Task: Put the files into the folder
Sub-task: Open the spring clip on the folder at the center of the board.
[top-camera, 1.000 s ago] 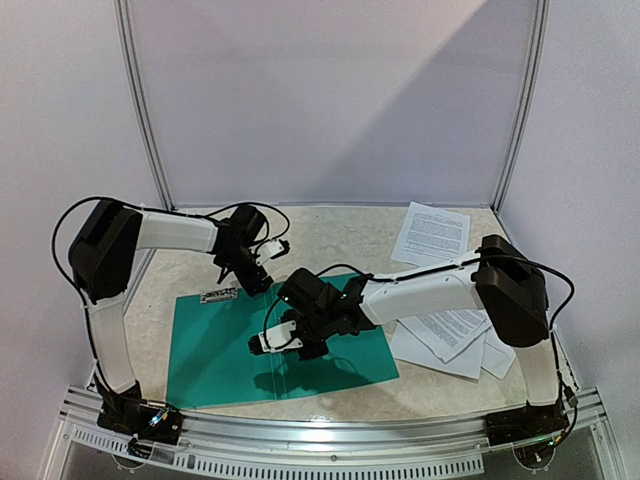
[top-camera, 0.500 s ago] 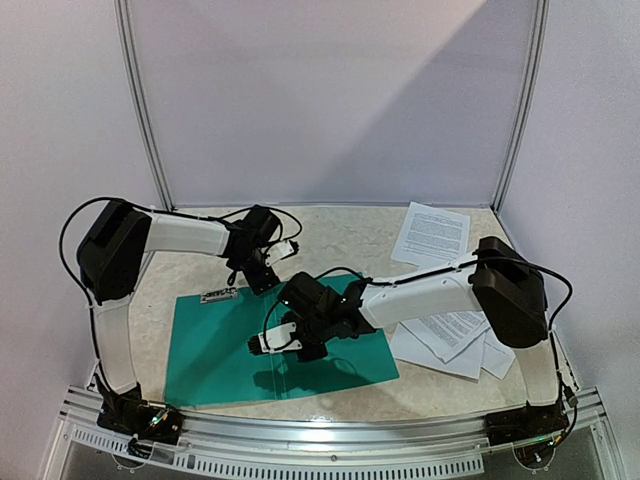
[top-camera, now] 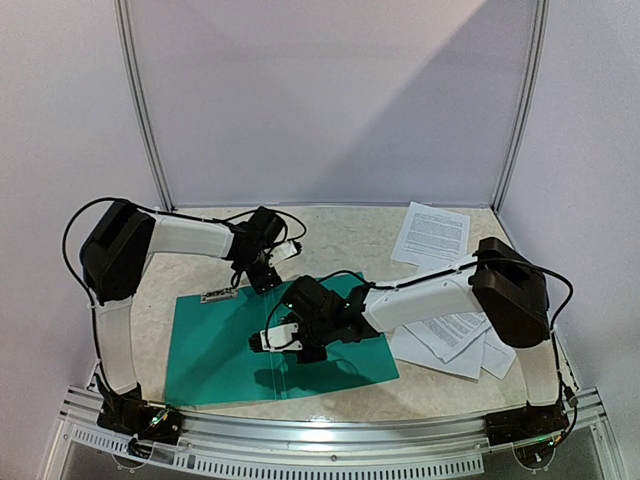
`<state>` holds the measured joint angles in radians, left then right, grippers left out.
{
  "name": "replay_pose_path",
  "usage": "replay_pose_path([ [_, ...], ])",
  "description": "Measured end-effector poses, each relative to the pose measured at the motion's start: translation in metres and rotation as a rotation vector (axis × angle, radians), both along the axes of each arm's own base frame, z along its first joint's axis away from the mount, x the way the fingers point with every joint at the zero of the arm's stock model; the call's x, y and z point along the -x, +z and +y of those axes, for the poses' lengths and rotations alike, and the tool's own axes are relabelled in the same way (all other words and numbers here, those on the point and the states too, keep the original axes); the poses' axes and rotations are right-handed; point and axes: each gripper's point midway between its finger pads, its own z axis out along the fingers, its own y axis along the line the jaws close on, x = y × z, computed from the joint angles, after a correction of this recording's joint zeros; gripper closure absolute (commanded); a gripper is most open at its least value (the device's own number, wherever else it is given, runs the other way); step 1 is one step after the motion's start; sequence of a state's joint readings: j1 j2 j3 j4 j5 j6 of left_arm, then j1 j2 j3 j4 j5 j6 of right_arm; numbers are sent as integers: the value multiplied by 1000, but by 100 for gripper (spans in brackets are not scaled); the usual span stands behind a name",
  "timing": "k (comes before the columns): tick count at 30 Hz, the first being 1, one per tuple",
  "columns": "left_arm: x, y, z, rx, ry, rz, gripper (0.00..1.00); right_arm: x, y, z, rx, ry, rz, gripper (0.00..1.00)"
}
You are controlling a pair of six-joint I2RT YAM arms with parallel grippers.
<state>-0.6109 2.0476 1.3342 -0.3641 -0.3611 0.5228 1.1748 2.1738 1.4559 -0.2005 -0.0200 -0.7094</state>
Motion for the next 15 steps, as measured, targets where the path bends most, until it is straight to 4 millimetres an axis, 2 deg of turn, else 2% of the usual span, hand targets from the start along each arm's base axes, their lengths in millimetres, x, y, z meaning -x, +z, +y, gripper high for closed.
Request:
replay_pose_path([
  [15, -3, 0, 0, -31, 7, -33, 9, -4, -4, -5, 40, -46, 4, 100],
])
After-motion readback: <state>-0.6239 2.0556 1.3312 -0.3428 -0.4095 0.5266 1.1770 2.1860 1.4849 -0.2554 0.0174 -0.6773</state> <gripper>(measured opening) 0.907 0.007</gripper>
